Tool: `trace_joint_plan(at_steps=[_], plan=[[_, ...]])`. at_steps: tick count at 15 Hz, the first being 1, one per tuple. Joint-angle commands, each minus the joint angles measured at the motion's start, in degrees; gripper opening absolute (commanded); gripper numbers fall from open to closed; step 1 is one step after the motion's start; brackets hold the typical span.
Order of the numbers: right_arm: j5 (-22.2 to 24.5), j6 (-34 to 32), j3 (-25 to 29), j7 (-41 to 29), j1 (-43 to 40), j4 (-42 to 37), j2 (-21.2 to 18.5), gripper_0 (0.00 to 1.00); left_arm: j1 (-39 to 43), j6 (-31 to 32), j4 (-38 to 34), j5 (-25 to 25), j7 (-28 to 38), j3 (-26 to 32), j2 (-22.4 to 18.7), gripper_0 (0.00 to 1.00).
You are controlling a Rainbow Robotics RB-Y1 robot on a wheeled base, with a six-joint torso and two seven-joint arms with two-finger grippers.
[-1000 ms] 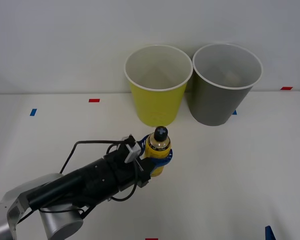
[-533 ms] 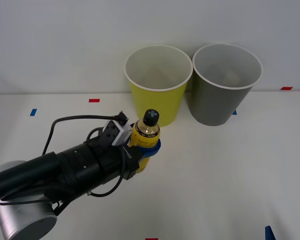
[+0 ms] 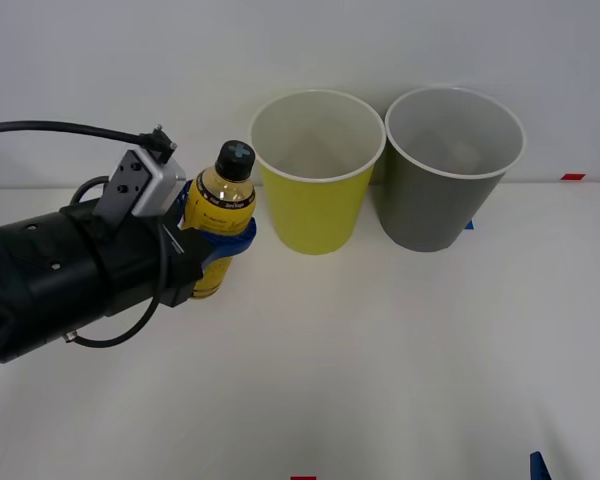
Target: Put cans in the gray bin and PET bottles in the light green bin.
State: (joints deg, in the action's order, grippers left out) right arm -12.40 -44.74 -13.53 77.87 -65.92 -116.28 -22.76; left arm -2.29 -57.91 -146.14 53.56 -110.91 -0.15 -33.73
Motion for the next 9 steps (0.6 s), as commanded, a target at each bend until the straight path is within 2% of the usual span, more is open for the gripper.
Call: trace_joint_plan(at_steps=[1,7,9], plan=[[0.00,0.00,0.00,0.00,0.00,0.00,0.00,1.00,0.01,-1.60,-0.73,8.75,-2.73,8.32,4.99,0.00],[0.00,0.00,0.00,0.00,0.00,0.00,0.00,1.00,-2.01,-1.60,-0.73,18.95,-2.03,18.78,10.09,0.00],[0.00,0.00,0.00,0.00,0.00,0.00,0.00,1.00,-3.16,-1.60,-0.46,20.53,-1.59,20.28,11.23,0.00]])
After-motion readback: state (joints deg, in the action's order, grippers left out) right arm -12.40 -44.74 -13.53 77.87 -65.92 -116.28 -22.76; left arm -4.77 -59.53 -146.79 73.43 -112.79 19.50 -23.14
